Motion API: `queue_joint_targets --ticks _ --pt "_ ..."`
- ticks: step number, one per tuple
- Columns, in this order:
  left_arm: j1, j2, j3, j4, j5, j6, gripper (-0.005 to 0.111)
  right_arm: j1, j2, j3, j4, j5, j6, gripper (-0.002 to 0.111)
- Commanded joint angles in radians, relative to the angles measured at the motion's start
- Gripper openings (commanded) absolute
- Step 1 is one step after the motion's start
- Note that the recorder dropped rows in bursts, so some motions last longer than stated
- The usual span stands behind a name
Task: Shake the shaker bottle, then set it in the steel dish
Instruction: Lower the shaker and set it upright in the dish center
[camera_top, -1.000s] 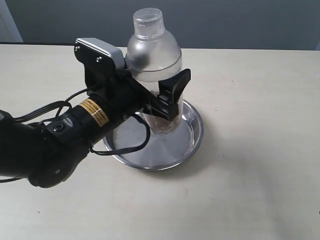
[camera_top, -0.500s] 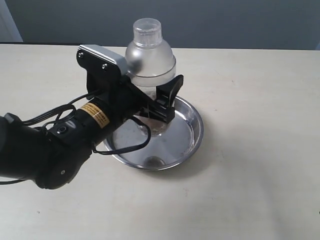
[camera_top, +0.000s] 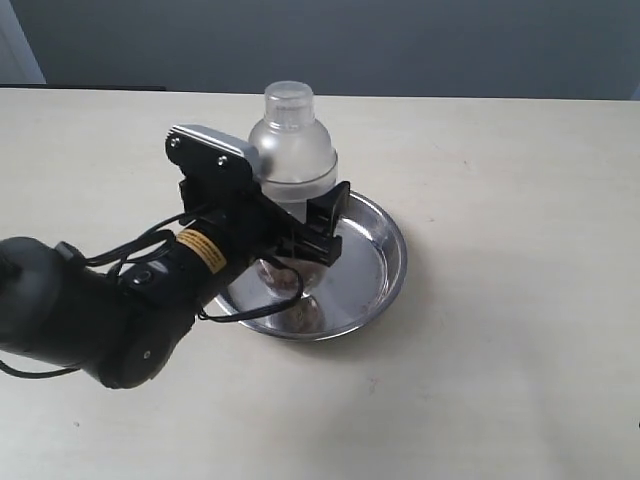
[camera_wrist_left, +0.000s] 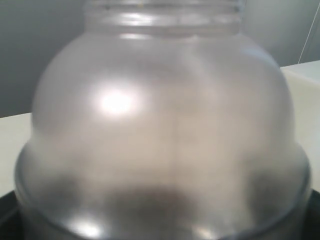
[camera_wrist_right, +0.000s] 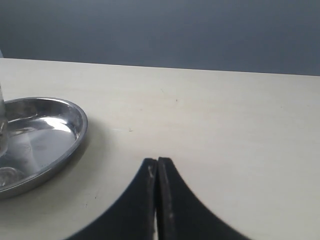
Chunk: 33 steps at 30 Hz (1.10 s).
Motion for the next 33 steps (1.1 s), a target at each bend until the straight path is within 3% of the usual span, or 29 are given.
queue_joint_targets --ticks 1,13,18,22,23,26,28,33 --pt "0.000 0.045 -0.003 0.010 -0.115 0.000 0.000 0.000 -0.004 0.001 -0.005 -0.013 -0.001 -0.001" --pt "0.000 0.052 -0.017 0.020 -0.149 0.000 0.000 0.000 -0.004 0.001 -0.005 -0.013 -0.001 -0.001" --pt "0.000 -0.140 -0.113 0.110 -0.144 0.112 0.000 0.000 -0.004 0.001 -0.005 -0.013 -0.001 -0.001" --pt "0.015 -0.226 -0.172 0.063 0.203 0.130 0.000 0.000 -0.004 0.001 -0.005 -0.013 -0.001 -0.001" --pt "0.020 -0.179 -0.152 0.036 0.215 0.103 0.000 0.000 -0.004 0.001 -0.005 -0.013 -0.001 -0.001" --pt "0.023 0.025 -0.070 0.008 0.015 -0.087 0.000 0.000 -0.004 0.001 -0.005 -0.013 -0.001 -0.001" --pt "0.018 0.059 -0.035 0.093 -0.149 -0.164 0.000 0.000 -0.004 0.001 -0.005 -0.013 -0.001 -0.001" --pt "0.016 -0.128 -0.100 0.171 -0.149 -0.028 0.000 0.000 -0.004 0.001 -0.005 -0.013 -0.001 -0.001"
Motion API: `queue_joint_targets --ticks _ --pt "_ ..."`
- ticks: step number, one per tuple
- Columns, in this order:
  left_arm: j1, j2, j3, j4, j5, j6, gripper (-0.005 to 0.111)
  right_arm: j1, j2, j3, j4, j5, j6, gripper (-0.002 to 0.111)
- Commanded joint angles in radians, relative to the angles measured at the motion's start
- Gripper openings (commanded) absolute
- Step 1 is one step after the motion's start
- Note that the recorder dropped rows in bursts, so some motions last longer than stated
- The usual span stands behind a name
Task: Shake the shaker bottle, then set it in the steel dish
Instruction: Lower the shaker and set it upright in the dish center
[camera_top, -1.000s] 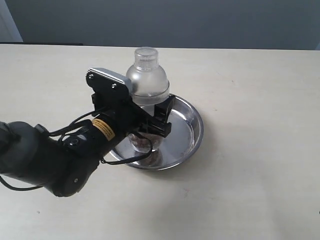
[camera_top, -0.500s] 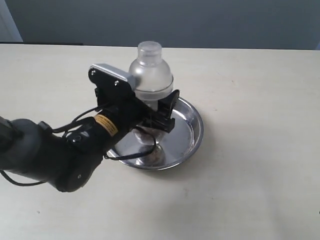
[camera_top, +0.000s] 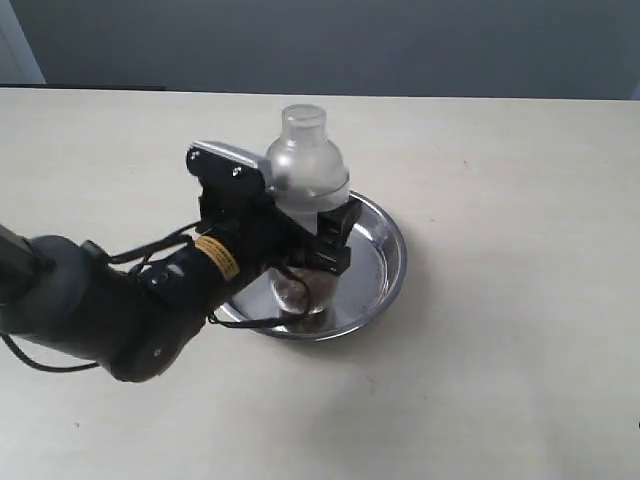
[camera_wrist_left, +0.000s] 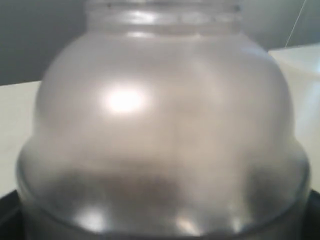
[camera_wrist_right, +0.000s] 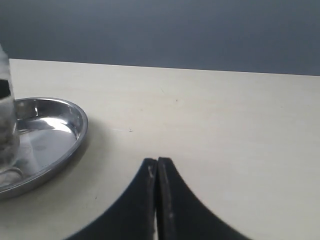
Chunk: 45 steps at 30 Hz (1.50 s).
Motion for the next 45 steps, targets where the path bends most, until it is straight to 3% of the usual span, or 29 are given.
queue_joint_targets --ticks 1,5,12,20,26,35,45 --pt "-0.006 -0.209 -0.074 0.057 -0.128 0.112 0.000 0.000 -0.004 0.001 -0.005 -0.013 -0.001 -0.001" --pt "0.001 -0.310 -0.112 0.050 0.042 0.208 0.000 0.000 -0.004 0.001 -0.005 -0.013 -0.001 -0.001" --pt "0.001 -0.318 -0.111 0.024 0.149 0.214 0.000 0.000 -0.004 0.001 -0.005 -0.013 -0.001 -0.001" --pt "0.001 -0.318 -0.093 0.024 0.190 0.208 0.000 0.000 -0.004 0.001 -0.005 -0.013 -0.001 -0.001" --pt "0.001 -0.361 -0.109 0.029 0.027 0.220 0.000 0.000 -0.004 0.001 -0.005 -0.013 -0.001 -0.001" --pt "0.010 -0.327 -0.118 -0.036 0.251 0.277 0.000 0.000 -0.004 0.001 -0.005 -0.013 -0.001 -0.001" --pt "0.008 -0.061 -0.078 -0.032 0.014 0.126 0.000 0.000 -0.004 0.001 -0.005 -0.013 -0.001 -0.001"
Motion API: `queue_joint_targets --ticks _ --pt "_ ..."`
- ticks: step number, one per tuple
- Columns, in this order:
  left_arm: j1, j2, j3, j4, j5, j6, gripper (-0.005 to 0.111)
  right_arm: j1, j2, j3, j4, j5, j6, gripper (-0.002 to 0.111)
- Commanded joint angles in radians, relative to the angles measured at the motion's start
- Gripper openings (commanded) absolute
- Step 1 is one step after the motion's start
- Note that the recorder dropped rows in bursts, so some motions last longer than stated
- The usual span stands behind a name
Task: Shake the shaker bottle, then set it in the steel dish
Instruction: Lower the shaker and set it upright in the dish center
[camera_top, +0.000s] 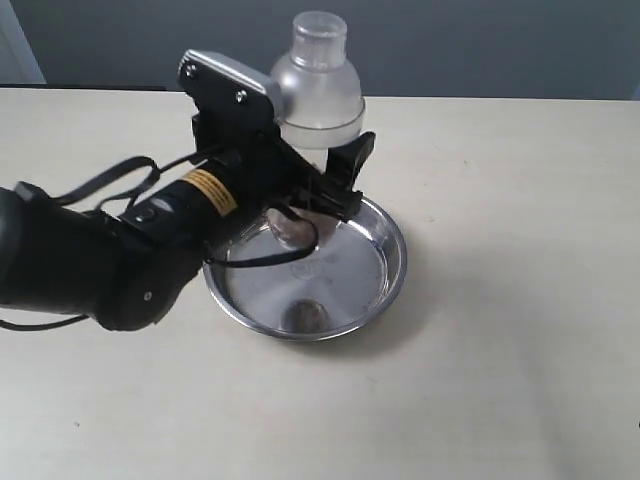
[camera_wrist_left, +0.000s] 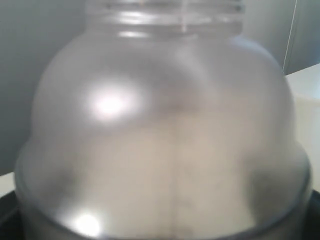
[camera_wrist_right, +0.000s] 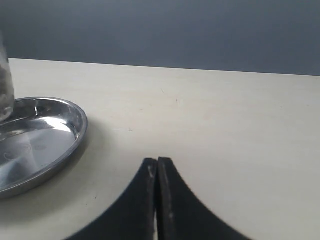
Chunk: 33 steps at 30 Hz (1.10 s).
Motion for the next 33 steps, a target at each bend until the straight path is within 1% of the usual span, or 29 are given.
queue_joint_targets --ticks 1,5,9,17,21,26,33 --pt "0.001 0.098 -0.004 -0.004 -0.146 -0.077 0.000 0.000 -0.004 0.001 -0.005 -0.013 -0.001 -0.001" --pt "0.001 0.167 -0.004 -0.003 -0.211 -0.092 0.000 0.000 -0.004 0.001 -0.005 -0.013 -0.001 -0.001" --pt "0.001 0.190 -0.004 -0.003 -0.273 -0.093 0.000 0.000 -0.004 0.001 -0.005 -0.013 -0.001 -0.001" --pt "0.001 0.196 -0.004 -0.038 -0.312 -0.084 0.000 0.000 -0.004 0.001 -0.005 -0.013 -0.001 -0.001" --pt "0.001 0.245 -0.004 -0.072 -0.312 -0.093 0.000 0.000 -0.004 0.001 -0.005 -0.013 -0.001 -0.001" --pt "0.001 0.287 -0.004 -0.070 -0.312 -0.093 0.000 0.000 -0.004 0.001 -0.005 -0.013 -0.001 -0.001" --pt "0.001 0.293 -0.004 -0.068 -0.312 -0.088 0.000 0.000 -0.004 0.001 -0.005 -0.013 -0.001 -0.001"
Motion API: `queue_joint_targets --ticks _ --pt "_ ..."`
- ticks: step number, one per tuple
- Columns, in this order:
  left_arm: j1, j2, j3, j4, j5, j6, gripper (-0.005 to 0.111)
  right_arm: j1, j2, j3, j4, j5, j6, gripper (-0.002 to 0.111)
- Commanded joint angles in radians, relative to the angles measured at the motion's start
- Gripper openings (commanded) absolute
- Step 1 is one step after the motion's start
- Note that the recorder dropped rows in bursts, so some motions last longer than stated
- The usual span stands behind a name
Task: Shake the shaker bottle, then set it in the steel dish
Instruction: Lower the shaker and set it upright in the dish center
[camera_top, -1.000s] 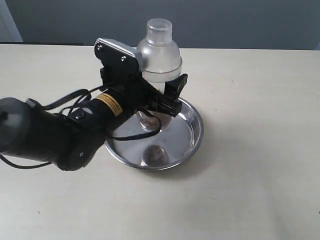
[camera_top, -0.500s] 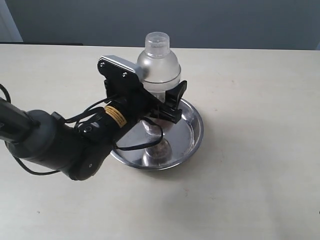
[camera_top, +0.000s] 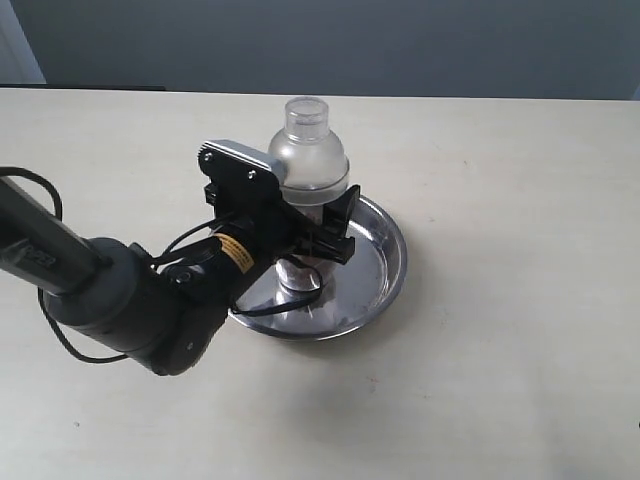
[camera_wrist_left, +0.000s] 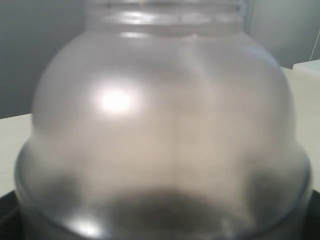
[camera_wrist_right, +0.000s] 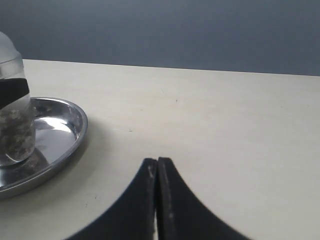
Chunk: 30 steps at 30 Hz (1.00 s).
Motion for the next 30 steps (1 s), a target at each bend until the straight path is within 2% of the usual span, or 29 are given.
queue_joint_targets --ticks 1,30 --pt "0.000 -0.002 -0.002 -0.002 -0.041 0.000 0.000 0.000 -0.004 0.001 -0.005 -0.013 -0.001 -0.001" --pt "0.000 -0.001 0.000 0.081 -0.041 -0.024 0.000 0.000 -0.004 0.001 -0.005 -0.013 -0.001 -0.001"
